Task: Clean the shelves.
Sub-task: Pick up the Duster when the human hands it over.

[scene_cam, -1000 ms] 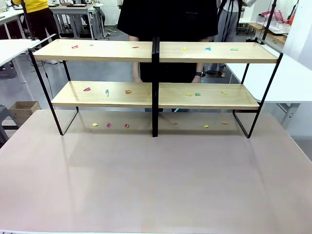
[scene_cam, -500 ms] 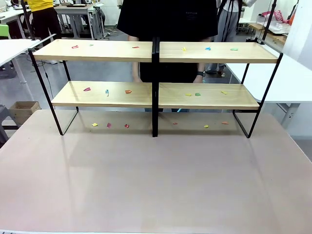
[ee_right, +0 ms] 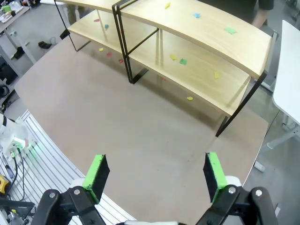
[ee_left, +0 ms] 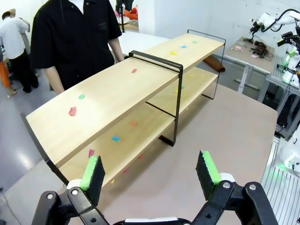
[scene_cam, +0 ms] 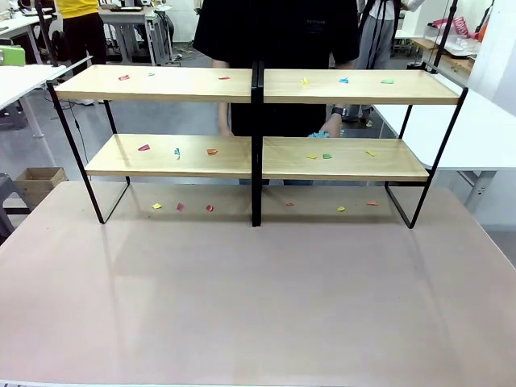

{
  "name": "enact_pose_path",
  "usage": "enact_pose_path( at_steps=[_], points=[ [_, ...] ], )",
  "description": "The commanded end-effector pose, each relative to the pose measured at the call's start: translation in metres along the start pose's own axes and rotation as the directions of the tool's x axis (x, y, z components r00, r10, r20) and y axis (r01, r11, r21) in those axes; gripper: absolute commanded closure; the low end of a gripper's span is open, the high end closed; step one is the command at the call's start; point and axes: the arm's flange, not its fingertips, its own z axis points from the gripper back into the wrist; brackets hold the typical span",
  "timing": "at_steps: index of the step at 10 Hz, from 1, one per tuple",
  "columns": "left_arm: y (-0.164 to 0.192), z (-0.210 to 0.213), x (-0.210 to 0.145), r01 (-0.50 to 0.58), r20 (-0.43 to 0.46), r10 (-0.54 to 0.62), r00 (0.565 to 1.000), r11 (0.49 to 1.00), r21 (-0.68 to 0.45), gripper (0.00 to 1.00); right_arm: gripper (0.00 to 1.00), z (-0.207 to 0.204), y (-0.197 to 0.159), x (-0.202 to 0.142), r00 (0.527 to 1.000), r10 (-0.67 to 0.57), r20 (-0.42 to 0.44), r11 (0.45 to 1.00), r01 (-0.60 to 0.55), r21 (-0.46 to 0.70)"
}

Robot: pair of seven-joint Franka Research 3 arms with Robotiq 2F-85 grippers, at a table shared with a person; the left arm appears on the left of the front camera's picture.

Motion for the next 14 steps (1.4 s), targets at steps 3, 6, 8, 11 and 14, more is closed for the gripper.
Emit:
enact_pose_path(
  at_steps=[3, 6, 8, 11, 14],
  points=[
    [-0.008, -0.007, -0.02, -0.014, -0.019, 0.014, 1.0, 1.0, 0.019, 0.0, 0.0, -0.015, -0.008, -0.007, 0.999, 0.014, 0.032, 0.999, -0.016, 0.044],
    [-0.006, -0.01, -0.021, -0.018, -0.033, 0.019, 0.999, 1.0, 0.012, 0.0, 0.0, -0.02, -0.011, -0.004, 1.0, 0.012, 0.026, 0.999, -0.013, 0.053],
    [-0.004, -0.012, -0.022, -0.023, -0.038, 0.024, 0.999, 1.0, 0.007, 0.0, 0.0, -0.024, -0.011, -0.004, 1.0, 0.015, 0.019, 0.998, -0.016, 0.055],
    [-0.003, -0.014, -0.023, -0.02, -0.042, 0.021, 0.999, 1.0, 0.008, 0.0, 0.0, -0.03, -0.015, -0.002, 1.0, 0.014, 0.013, 0.998, -0.015, 0.062],
    [-0.003, -0.019, -0.022, -0.021, -0.046, 0.021, 0.999, 1.0, -0.001, 0.0, 0.0, -0.034, -0.019, -0.001, 1.0, 0.014, 0.004, 0.997, -0.014, 0.076]
  ],
)
